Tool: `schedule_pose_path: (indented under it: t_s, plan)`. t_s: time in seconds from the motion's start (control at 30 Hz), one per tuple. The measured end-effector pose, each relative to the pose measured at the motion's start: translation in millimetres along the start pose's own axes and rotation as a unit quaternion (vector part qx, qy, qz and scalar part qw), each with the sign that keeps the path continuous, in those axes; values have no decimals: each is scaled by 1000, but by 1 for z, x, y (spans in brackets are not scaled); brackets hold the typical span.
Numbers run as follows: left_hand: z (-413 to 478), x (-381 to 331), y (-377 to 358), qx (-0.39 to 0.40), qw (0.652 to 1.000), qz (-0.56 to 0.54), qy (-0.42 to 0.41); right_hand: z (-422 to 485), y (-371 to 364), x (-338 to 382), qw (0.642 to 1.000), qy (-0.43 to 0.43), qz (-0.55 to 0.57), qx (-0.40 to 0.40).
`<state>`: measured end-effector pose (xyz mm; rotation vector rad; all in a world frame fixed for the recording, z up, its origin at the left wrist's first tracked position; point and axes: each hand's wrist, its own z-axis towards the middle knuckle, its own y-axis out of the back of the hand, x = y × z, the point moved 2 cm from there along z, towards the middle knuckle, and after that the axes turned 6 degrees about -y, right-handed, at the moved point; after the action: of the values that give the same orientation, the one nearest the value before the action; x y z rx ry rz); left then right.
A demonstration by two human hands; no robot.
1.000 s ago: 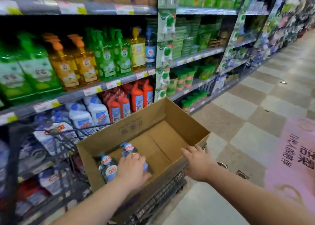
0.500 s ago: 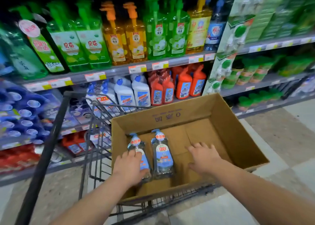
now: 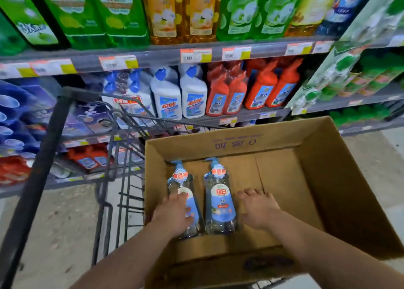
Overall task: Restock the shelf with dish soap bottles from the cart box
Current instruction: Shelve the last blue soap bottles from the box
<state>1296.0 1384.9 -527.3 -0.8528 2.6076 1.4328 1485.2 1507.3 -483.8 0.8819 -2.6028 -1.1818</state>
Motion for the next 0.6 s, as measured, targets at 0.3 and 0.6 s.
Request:
schedule_pose_path:
  t_s: [0.3, 0.6]
  plan:
    - [57, 20, -34, -21, 945, -293, 146, 79, -25, 9, 979, -25, 188, 69]
    - [89, 22, -53, -142, 838, -444, 284, 135, -72, 17, 875, -129, 460, 70]
